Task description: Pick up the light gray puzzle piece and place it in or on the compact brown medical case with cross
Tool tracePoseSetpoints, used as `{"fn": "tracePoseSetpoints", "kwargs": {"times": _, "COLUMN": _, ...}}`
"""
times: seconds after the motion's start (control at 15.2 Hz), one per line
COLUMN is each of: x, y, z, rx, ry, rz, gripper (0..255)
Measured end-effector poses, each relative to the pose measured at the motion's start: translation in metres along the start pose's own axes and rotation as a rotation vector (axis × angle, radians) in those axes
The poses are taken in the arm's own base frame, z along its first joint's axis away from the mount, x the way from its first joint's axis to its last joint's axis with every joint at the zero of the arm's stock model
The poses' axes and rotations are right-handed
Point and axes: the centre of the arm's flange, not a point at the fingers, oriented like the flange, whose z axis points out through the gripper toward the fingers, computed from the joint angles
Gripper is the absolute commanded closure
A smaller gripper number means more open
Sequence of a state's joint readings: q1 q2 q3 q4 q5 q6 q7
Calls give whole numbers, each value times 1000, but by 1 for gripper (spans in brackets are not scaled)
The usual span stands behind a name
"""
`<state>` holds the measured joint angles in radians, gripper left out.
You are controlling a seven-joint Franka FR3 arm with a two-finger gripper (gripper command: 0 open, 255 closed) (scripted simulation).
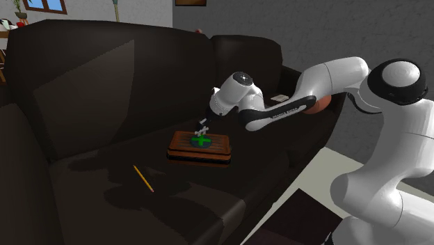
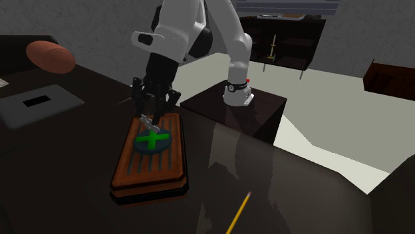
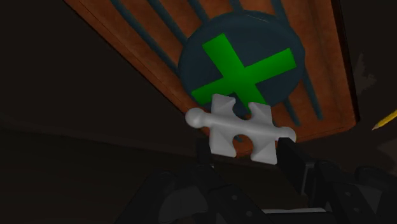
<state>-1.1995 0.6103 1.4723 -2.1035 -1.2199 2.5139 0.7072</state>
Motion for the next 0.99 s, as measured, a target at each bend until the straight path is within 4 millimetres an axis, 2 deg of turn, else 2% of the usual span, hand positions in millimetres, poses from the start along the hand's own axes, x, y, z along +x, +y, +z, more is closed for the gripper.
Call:
{"fn": "tracePoseSetpoints", "kwargs": {"times": 0.26, "x": -10, "y": -2, "z": 15, "rx": 0, "ry": 0, "rz": 0, "gripper": 255}}
{"fn": "tracePoseSetpoints", "kwargs": {"times": 0.59, "x": -11, "y": -2, "z": 16, "rx": 0, "ry": 1, "rz": 0, "gripper": 255}}
{"fn": "tracePoseSetpoints", "kwargs": {"times": 0.66, "x": -11, "y": -2, "z": 16, "rx": 0, "ry": 1, "rz": 0, "gripper": 0}}
{"fn": "tracePoseSetpoints", "kwargs": {"times": 0.99, "x": -11, "y": -2, "z": 16, "rx": 0, "ry": 0, "rz": 0, "gripper": 0}}
